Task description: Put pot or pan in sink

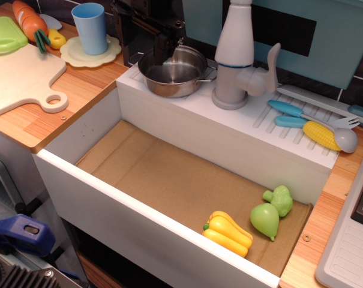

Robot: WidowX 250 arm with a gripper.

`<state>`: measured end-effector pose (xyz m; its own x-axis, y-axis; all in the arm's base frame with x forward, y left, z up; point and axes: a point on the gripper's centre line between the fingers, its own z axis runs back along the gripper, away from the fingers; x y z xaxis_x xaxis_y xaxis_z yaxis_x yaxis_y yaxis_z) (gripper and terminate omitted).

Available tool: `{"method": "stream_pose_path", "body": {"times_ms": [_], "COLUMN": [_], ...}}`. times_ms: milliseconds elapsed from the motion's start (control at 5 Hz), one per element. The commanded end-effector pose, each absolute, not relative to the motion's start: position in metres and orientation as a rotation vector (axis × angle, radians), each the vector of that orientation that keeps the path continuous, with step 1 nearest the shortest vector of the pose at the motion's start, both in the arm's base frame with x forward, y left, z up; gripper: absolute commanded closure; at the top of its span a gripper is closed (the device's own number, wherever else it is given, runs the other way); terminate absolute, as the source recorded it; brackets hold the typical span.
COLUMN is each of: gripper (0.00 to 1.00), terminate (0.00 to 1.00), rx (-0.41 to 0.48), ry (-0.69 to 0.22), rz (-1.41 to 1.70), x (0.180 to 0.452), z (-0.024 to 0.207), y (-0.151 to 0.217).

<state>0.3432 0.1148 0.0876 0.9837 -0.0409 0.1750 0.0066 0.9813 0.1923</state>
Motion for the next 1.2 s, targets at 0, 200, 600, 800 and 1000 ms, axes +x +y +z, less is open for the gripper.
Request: {"method": "stream_pose_path", "body": {"times_ms": [0, 200, 600, 800, 1000], "gripper": [0.0, 0.0, 0.0, 0.0, 0.0], "terminate": [0.0, 0.0, 0.0, 0.0, 0.0], "rx": [0.192, 0.233, 0.177, 0.142, 0.091], "ry": [-0.179, -0.235, -0.305, -0.336, -0.344], "rz": [-0.024, -0.157, -0.323, -0.36, -0.355], "x": [0.343, 0.346, 0.354, 0.351, 0.352], "z": [0.088, 0.086, 0.077, 0.069, 0.059], "y": [0.115, 0.108, 0.1, 0.093, 0.089]}}
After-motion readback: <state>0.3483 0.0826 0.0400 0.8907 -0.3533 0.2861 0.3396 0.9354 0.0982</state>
